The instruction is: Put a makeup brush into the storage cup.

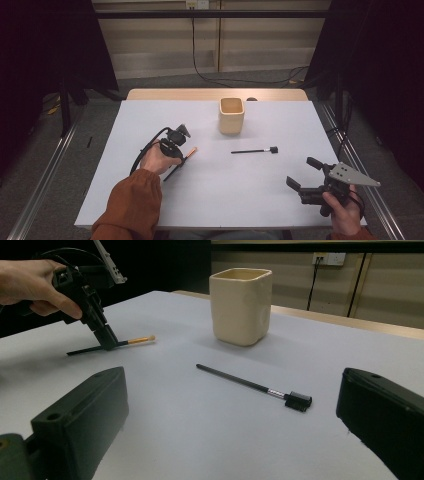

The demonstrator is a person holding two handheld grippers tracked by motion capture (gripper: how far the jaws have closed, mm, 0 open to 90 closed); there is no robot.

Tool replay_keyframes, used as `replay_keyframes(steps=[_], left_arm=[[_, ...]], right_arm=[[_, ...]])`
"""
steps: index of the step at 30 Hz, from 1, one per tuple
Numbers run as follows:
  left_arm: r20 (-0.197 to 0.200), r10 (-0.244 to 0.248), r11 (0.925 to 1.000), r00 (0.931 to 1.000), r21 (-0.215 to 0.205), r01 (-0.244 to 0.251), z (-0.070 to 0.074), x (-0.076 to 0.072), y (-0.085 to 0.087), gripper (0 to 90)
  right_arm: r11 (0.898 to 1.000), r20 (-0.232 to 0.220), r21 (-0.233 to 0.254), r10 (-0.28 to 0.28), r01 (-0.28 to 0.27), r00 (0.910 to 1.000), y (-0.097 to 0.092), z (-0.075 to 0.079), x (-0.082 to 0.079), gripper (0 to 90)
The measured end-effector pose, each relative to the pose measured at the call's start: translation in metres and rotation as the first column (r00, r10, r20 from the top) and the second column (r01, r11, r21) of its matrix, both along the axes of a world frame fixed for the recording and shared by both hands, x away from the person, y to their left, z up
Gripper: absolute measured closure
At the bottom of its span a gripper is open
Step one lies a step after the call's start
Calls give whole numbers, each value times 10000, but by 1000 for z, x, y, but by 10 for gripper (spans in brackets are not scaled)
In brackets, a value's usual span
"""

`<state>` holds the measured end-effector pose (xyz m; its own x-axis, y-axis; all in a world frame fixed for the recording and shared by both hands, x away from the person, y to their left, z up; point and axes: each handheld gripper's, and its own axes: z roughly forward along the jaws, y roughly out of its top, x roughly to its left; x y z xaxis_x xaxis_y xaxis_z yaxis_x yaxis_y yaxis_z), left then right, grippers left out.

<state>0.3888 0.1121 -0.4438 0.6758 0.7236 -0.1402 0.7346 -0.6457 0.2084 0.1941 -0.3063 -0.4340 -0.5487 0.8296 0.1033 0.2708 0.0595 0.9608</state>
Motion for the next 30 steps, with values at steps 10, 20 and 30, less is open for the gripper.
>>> replay_keyframes(steps=[10,20,30], left_arm=[[445,210,9963,9988,-841,-172,17,-5,11,836],[888,474,9847,9949,-1714,-316,27,-11,22,836],[1284,542,9718,9902,-2346,-227,31,-18,29,836]], right_arm=[[10000,0,-11,-1,1,10000,0,0,0,0],[10000,-9,-18,12,-12,10000,0,0,0,0],[10000,-4,25,-30,30,10000,0,0,0,0]])
